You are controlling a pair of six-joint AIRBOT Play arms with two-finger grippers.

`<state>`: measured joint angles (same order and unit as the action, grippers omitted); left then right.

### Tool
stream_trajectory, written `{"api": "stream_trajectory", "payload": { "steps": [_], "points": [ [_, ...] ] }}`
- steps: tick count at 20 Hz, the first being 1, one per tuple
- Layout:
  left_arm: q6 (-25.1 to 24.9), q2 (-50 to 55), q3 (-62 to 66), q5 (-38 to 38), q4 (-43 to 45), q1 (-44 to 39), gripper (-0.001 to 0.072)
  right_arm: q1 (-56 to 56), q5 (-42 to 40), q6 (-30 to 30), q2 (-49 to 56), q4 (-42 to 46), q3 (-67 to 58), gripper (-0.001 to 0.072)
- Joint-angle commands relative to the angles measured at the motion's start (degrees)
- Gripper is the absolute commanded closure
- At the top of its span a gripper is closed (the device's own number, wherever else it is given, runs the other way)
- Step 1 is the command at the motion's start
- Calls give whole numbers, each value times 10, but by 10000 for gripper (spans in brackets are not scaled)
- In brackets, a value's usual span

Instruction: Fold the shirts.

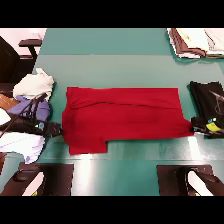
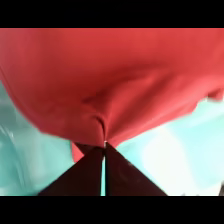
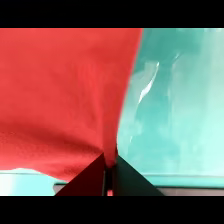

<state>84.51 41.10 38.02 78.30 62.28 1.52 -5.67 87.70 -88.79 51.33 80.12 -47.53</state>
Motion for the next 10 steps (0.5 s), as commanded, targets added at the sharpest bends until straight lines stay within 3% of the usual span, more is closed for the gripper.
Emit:
{"api": "stream_trajectory", "payload": {
  "steps": [1,4,10],
  "points": [
    [-29,76,57,-97,-2,0,683,41,-46,-12,69,8,-77,693],
    [-67,209,159,-136,-8,0,681,61,-93,-11,176,4,-170,692],
    [-136,427,341,-197,-37,0,681,62,-109,4,350,4,-348,691]
  ]
}}
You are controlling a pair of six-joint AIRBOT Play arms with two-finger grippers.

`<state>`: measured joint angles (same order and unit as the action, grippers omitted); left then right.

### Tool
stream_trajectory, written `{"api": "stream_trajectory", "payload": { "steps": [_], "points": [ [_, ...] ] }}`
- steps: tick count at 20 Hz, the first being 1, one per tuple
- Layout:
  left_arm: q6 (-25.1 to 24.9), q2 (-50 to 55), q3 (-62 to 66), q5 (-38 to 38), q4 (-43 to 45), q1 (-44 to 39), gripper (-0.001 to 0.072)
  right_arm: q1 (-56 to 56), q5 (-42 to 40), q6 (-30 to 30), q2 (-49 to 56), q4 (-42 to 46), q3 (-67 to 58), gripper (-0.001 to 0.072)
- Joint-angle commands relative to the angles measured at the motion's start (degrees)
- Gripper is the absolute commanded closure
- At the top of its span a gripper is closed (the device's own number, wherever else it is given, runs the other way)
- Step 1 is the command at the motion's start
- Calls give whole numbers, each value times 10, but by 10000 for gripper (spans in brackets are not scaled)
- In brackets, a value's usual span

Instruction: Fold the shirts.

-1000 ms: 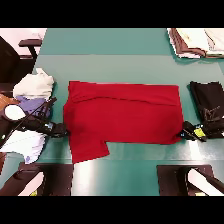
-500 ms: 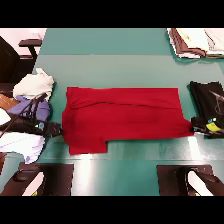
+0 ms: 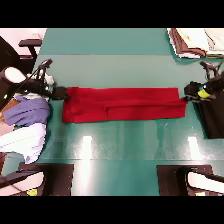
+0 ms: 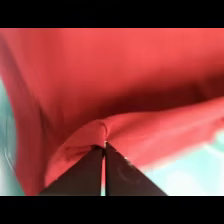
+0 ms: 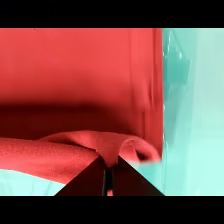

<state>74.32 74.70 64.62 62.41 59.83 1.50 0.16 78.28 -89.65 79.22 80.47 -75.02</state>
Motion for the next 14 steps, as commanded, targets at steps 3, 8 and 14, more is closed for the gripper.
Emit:
{"api": "stream_trajectory", "payload": {
  "steps": [3,8,14],
  "points": [
    [-33,147,117,-63,-23,0,680,3,-13,18,136,-12,-135,690],
    [-6,155,152,-61,-37,0,286,-35,-4,109,182,-182,-188,231],
    [-10,154,190,8,-110,-3,593,-136,89,143,179,-191,-148,221]
  ]
}}
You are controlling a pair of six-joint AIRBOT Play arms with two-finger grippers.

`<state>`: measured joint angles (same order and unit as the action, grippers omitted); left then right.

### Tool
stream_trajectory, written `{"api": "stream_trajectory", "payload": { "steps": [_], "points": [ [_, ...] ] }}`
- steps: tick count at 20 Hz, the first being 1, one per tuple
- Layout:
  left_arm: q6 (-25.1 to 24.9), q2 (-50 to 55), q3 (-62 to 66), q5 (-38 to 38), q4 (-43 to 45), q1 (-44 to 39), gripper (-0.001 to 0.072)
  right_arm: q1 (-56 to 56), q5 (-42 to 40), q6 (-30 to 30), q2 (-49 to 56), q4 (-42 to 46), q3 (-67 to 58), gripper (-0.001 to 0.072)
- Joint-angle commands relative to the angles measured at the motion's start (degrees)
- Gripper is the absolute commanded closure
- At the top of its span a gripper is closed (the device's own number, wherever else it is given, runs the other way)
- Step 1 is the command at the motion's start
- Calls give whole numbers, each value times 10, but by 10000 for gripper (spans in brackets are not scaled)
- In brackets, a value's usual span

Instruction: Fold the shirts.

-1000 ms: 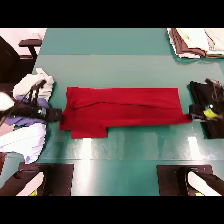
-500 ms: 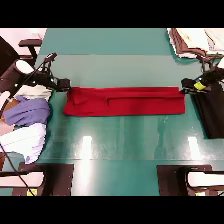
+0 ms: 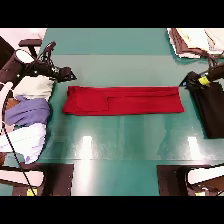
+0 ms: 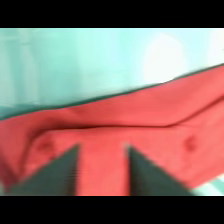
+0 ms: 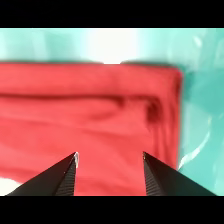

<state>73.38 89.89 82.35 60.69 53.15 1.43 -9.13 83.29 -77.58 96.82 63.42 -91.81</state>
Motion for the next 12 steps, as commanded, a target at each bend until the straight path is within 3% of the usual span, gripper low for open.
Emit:
{"api": "stream_trajectory", "payload": {
  "steps": [1,6,12],
  "points": [
    [-12,2,13,25,-46,-10,672,-60,36,22,3,-21,41,219],
    [-14,5,13,-5,-44,-87,680,-105,-10,63,6,-53,149,220],
    [30,40,13,-61,-44,-179,680,-69,-97,93,6,-121,193,232]
  ]
}}
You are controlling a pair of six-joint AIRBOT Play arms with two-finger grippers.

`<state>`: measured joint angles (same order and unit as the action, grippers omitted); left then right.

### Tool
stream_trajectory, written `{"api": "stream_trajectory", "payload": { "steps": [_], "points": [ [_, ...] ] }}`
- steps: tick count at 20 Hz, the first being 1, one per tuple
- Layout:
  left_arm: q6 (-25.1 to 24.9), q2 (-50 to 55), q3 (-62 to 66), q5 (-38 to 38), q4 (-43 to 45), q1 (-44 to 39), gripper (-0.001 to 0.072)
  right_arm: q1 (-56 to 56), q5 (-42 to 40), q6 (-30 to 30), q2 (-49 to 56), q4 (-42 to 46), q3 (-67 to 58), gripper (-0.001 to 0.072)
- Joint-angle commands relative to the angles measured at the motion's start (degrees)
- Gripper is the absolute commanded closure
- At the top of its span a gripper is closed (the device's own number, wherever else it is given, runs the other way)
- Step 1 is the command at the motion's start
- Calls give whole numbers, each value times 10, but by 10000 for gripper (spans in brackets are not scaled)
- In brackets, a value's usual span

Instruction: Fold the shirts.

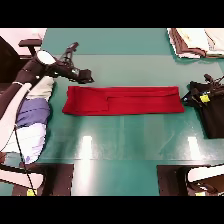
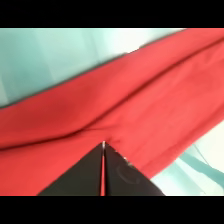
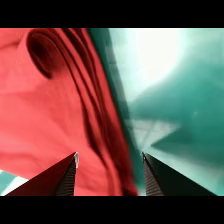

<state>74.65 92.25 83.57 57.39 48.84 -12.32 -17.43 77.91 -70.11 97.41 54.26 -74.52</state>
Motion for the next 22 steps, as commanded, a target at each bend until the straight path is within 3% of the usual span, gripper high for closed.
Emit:
{"api": "stream_trajectory", "payload": {
  "steps": [1,3,4,5,11,15,22],
  "points": [
    [17,24,1,-40,0,-57,680,25,-49,18,1,-37,21,272],
    [20,40,2,-64,-1,-84,680,46,-59,19,1,-37,20,337],
    [22,48,2,-74,-1,-95,680,54,-59,26,1,-37,20,534],
    [30,55,3,-79,-1,-104,680,60,-59,30,-2,-37,19,683],
    [36,134,83,-52,-2,-135,681,92,17,26,-81,-95,-94,693],
    [51,190,141,-42,0,-162,681,164,18,-30,-137,-113,-189,693],
    [61,219,165,-47,-2,-191,681,308,13,-58,-139,-112,-308,693]
  ]
}}
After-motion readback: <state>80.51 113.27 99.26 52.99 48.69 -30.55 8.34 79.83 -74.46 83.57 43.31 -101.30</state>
